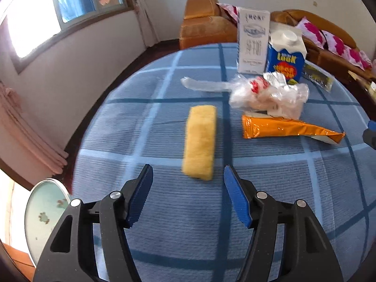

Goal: Collect trash
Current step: 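Move both tools back over the table toward the yellow sponge and orange wrapper, then grasp the yellow sponge with the left gripper while the right gripper grasps the orange wrapper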

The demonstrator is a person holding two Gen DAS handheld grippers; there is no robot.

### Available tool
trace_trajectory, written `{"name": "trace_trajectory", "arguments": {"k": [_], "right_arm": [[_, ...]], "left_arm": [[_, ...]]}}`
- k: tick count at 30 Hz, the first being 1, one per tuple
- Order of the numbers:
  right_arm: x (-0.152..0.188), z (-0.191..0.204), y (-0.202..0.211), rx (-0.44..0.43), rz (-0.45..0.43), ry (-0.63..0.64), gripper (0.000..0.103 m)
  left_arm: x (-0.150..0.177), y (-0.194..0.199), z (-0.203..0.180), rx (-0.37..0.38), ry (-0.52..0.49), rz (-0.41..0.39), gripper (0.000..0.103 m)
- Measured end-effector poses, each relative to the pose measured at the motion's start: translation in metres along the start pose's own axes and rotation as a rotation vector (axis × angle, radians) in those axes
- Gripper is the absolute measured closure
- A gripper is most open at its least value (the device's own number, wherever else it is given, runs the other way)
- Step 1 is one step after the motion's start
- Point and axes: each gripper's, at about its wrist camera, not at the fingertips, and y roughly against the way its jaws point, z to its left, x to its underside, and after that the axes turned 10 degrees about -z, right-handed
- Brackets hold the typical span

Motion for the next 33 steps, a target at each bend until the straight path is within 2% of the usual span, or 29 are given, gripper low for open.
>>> {"name": "trace_trajectory", "arguments": {"k": [1, 2, 4, 8, 15, 19, 24, 28, 29, 31, 33], "right_arm": [[0.000, 0.000, 0.000, 0.001, 0.000, 0.001, 0.036], [0.000, 0.000, 0.000, 0.002, 0.001, 0.001, 0.036], [0.000, 0.000, 0.000, 0.003, 0.002, 0.000, 0.036], [0.000, 0.002, -0.002, 0.005, 0.008, 0.007, 0.036], [-0.005, 0.021, -0.010, -0.052, 0.035, 0.014, 0.036], [-0.011, 0.036, -0.020, -0.064, 0.051, 0.032, 0.036], [-0.016, 0.045, -0.043, -0.087, 0.106, -0.012, 0.038], [-0.023, 0.043, -0.056, -0.094, 0.124, -0.100, 0.040], [-0.024, 0.044, -0.059, -0.086, 0.134, -0.102, 0.042], [-0.018, 0.048, -0.074, -0.083, 0.211, -0.101, 0.048], [-0.009, 0.054, -0.076, -0.085, 0.238, -0.070, 0.047]], "left_arm": [[0.001, -0.005, 0.001, 0.006, 0.008, 0.012, 0.051], [0.001, -0.011, 0.003, 0.015, 0.021, 0.031, 0.066], [0.000, -0.016, 0.011, 0.088, 0.081, 0.048, 0.080], [0.001, -0.012, 0.017, 0.123, 0.081, 0.039, 0.088], [0.007, 0.026, 0.039, 0.114, 0.045, -0.018, 0.090], [0.016, 0.047, 0.058, 0.073, 0.031, -0.037, 0.090], [0.034, 0.062, 0.082, 0.045, 0.043, -0.020, 0.090], [0.047, 0.063, 0.094, 0.046, 0.055, 0.003, 0.090], [0.049, 0.064, 0.096, 0.045, 0.058, 0.003, 0.090], [0.052, 0.066, 0.101, 0.048, 0.068, 0.001, 0.090], [0.053, 0.069, 0.106, 0.046, 0.077, -0.008, 0.090]]}}
